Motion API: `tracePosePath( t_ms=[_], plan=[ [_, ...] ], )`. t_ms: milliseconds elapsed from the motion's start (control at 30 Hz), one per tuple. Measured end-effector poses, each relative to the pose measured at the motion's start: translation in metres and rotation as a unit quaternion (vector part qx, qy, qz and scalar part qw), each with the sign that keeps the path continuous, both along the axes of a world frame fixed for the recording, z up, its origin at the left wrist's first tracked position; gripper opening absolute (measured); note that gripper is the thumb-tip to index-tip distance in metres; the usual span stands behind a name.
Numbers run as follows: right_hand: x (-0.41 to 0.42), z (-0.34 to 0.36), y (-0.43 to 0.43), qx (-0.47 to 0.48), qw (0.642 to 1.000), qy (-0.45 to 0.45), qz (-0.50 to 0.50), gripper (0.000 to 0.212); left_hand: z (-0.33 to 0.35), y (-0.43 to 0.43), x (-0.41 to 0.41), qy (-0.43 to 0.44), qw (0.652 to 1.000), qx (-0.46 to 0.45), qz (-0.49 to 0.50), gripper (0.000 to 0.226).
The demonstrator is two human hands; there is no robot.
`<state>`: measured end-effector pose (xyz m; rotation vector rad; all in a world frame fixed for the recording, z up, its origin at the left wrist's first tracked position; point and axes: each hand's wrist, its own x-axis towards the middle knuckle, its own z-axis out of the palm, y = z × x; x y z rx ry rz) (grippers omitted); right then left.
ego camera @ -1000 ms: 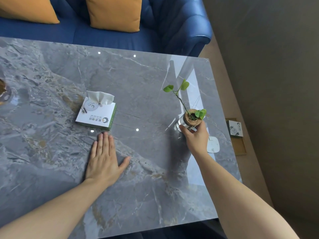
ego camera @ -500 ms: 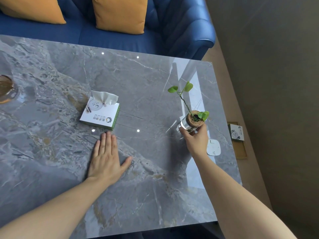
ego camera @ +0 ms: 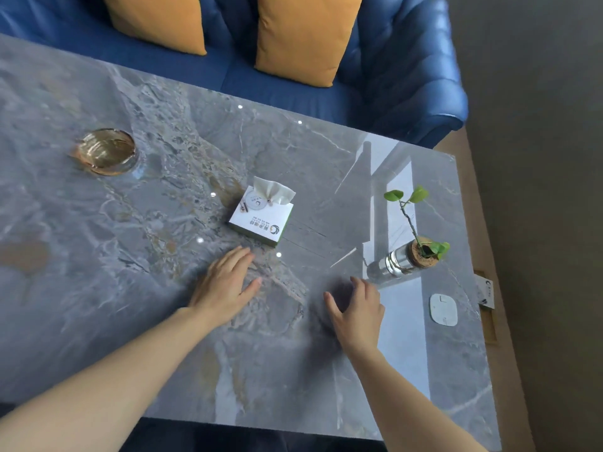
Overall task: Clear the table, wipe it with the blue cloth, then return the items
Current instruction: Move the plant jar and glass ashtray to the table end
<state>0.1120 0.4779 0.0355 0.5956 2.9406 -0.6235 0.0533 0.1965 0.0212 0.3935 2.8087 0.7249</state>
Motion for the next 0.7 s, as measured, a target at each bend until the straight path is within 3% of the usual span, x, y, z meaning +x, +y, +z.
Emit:
tracePosePath(
  t_ms=[233, 367, 700],
  plan=[
    [-0.033, 0.012, -0.075, 0.053, 0.982, -0.007, 0.183, 0.068, 0.008, -0.076, -0.005, 0.011, 0.994, -0.082, 0.076, 0.078],
    [-0.045, 0.014, -0.114, 0.052, 0.975, 0.002, 0.214, 0.067, 0.004, -0.113, -0.013, 0.009, 0.988, -0.107, 0.111, 0.073],
    [-0.095, 0.019, -0.198, 0.029, 0.966, 0.028, 0.254, 0.069, -0.001, -0.188, -0.063, -0.031, 0.969, -0.156, 0.187, 0.093]
  ],
)
